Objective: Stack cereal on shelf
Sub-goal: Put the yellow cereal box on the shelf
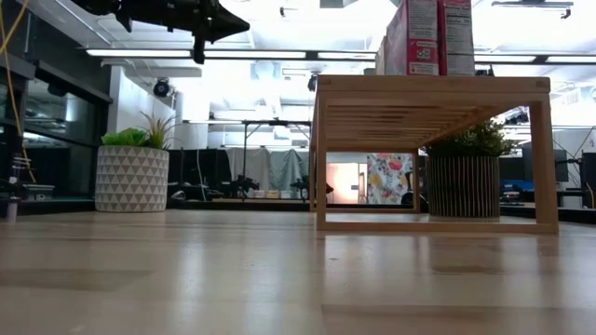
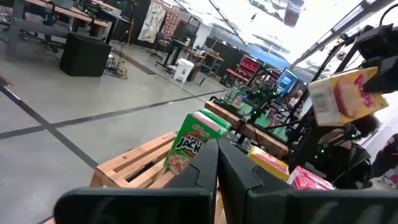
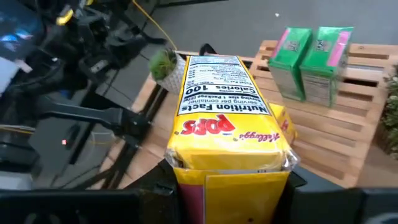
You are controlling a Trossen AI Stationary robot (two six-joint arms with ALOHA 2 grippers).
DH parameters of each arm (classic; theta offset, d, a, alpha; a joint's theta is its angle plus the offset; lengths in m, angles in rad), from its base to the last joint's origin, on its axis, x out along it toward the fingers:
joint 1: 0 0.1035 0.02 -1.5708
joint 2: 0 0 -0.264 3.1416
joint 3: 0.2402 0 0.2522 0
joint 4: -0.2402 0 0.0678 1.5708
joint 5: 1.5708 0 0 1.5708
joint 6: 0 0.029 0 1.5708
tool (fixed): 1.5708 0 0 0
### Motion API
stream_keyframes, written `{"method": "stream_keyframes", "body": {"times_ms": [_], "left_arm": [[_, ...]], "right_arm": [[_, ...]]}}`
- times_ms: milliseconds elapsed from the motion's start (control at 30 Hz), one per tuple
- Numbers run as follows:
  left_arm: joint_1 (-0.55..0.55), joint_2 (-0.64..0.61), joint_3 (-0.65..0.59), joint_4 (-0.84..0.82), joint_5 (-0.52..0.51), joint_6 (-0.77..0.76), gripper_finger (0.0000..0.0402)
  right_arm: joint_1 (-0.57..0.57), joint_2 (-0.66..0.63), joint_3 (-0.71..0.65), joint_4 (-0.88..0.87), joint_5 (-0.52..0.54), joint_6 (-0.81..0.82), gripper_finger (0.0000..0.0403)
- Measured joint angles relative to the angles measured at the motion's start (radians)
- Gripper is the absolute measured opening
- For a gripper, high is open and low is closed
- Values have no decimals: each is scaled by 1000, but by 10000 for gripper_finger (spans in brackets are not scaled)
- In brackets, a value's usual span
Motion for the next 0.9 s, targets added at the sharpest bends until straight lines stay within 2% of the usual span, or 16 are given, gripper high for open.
{"method": "stream_keyframes", "body": {"times_ms": [167,300,500,600,767,900], "left_arm": [[0,0,0,0,0,0,0],[0,0,0,1,0,-1,0],[0,0,0,1,0,-1,0],[0,0,0,1,0,-11,0],[0,0,0,1,0,-18,0],[0,0,0,1,0,-18,0]], "right_arm": [[-45,-60,-132,-4,-37,25,123],[-92,-135,-261,-7,-120,61,123],[-156,-267,-387,-5,-97,176,123],[-204,-310,-447,-6,-137,224,123],[-271,-314,-528,-7,-246,217,123],[-318,-262,-545,-4,-274,179,123]]}}
